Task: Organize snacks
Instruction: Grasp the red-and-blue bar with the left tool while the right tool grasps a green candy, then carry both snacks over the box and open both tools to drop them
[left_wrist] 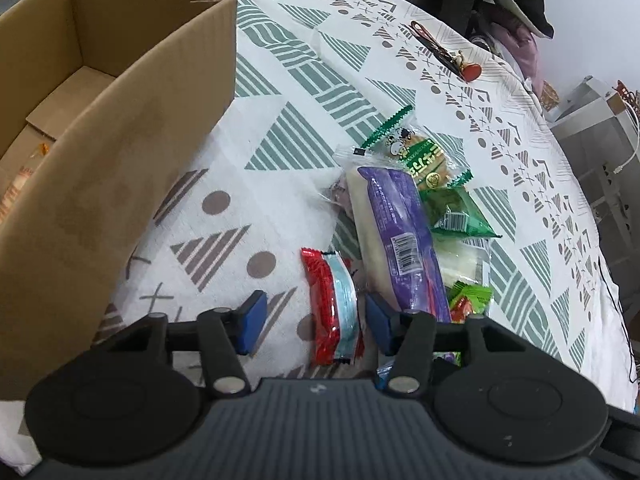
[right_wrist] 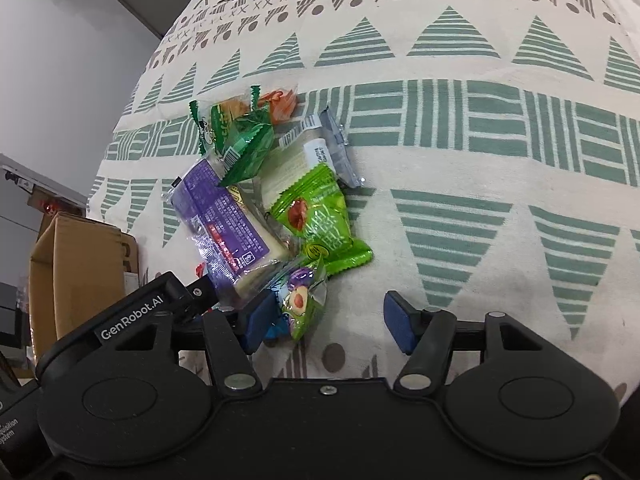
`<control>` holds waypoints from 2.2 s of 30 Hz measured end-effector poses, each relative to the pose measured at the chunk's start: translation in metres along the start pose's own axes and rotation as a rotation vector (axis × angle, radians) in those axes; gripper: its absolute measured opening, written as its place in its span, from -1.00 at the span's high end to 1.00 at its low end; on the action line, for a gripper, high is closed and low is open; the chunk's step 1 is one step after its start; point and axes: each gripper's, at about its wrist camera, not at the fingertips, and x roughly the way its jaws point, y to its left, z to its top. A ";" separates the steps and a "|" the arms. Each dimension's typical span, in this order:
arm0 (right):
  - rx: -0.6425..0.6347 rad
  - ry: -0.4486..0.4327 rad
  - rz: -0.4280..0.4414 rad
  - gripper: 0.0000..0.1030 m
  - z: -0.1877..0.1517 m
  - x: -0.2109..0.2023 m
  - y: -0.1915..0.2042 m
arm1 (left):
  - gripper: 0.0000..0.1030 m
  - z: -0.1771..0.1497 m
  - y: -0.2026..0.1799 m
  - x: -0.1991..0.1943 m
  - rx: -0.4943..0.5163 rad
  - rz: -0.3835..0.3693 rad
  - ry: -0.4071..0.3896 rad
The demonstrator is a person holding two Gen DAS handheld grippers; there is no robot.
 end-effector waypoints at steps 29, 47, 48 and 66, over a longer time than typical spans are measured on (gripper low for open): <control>-0.062 -0.157 0.129 0.63 -0.012 -0.054 0.009 | 0.66 -0.019 0.009 -0.082 0.005 0.055 -0.122; -0.150 -0.236 0.294 0.63 -0.030 -0.094 0.040 | 0.65 -0.018 0.033 -0.149 -0.027 0.068 -0.245; -0.157 -0.238 0.302 0.63 -0.030 -0.095 0.044 | 0.65 -0.017 0.035 -0.151 -0.029 0.069 -0.251; -0.233 -0.264 0.388 0.63 -0.036 -0.102 0.104 | 0.66 0.007 0.085 -0.178 -0.093 0.103 -0.307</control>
